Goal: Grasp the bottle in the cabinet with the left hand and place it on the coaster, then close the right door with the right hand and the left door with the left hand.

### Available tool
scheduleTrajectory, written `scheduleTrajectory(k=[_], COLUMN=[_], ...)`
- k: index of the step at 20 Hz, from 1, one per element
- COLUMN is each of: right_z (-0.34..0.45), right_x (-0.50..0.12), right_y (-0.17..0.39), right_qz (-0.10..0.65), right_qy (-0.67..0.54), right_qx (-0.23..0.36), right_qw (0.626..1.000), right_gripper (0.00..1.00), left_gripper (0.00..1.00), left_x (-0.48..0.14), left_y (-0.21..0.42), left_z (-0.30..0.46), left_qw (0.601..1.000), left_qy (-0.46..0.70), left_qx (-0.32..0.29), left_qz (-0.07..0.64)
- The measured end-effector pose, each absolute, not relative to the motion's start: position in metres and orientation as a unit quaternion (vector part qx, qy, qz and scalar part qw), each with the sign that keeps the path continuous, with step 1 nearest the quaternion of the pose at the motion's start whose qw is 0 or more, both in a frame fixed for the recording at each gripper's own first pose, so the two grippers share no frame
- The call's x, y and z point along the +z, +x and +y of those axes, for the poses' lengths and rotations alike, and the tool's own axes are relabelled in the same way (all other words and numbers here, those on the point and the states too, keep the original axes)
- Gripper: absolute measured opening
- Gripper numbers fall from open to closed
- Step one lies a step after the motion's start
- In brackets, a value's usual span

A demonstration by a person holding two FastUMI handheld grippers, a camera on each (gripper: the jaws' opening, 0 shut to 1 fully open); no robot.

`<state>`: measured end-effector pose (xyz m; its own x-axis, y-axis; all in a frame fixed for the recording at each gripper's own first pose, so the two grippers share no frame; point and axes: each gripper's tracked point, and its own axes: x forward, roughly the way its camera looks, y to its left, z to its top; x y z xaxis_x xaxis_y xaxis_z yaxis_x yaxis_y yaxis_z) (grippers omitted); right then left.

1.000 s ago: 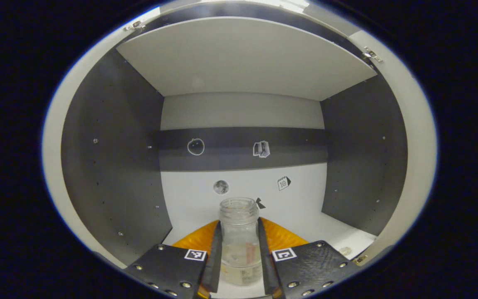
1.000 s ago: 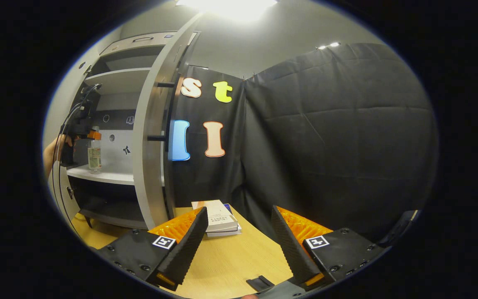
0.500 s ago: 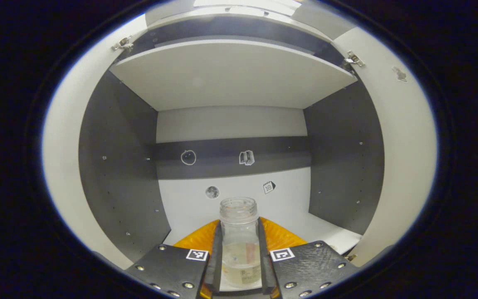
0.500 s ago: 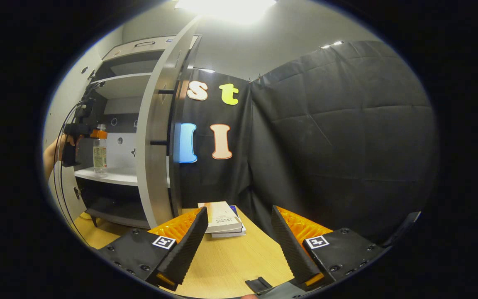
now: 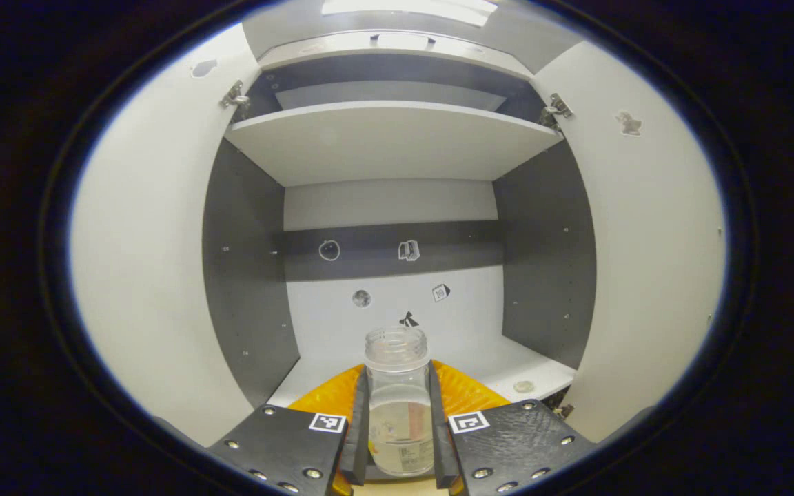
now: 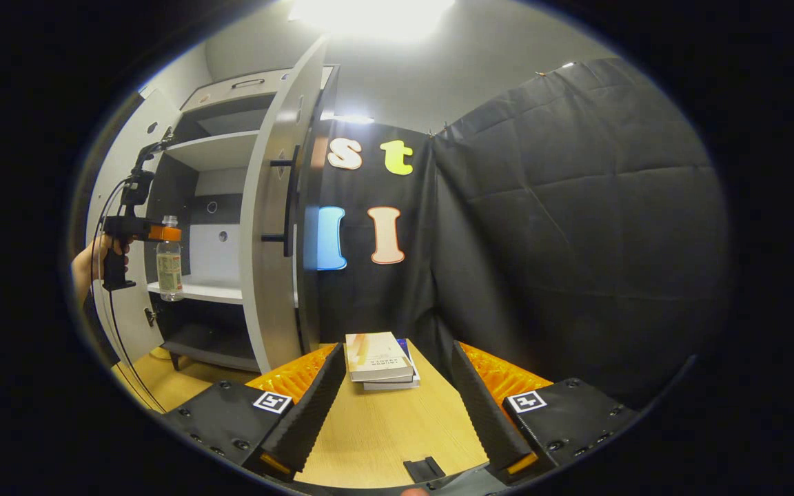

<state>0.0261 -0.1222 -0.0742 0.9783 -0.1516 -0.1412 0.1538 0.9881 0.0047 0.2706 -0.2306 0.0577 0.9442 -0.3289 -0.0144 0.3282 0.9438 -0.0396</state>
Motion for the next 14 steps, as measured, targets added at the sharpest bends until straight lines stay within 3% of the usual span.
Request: scheduleTrajectory(k=[7, 14], right_z=[-0.115, -0.099], right_x=[-0.079, -0.087], right_y=[0.014, -0.001], right_qz=[0.075, 0.079], right_qy=[0.005, -0.001], right_qx=[-0.039, -0.013], right_qw=[0.996, 0.997], right_gripper=[0.94, 0.98], left_gripper=[0.40, 0.39], left_x=[0.018, -0.036], left_y=[0.223, 0.177], left_z=[-0.225, -0.217], left_qw=[0.987, 0.986], left_qy=[-0.033, -0.041], left_qx=[-0.157, -0.158], left_qz=[0.020, 0.023])
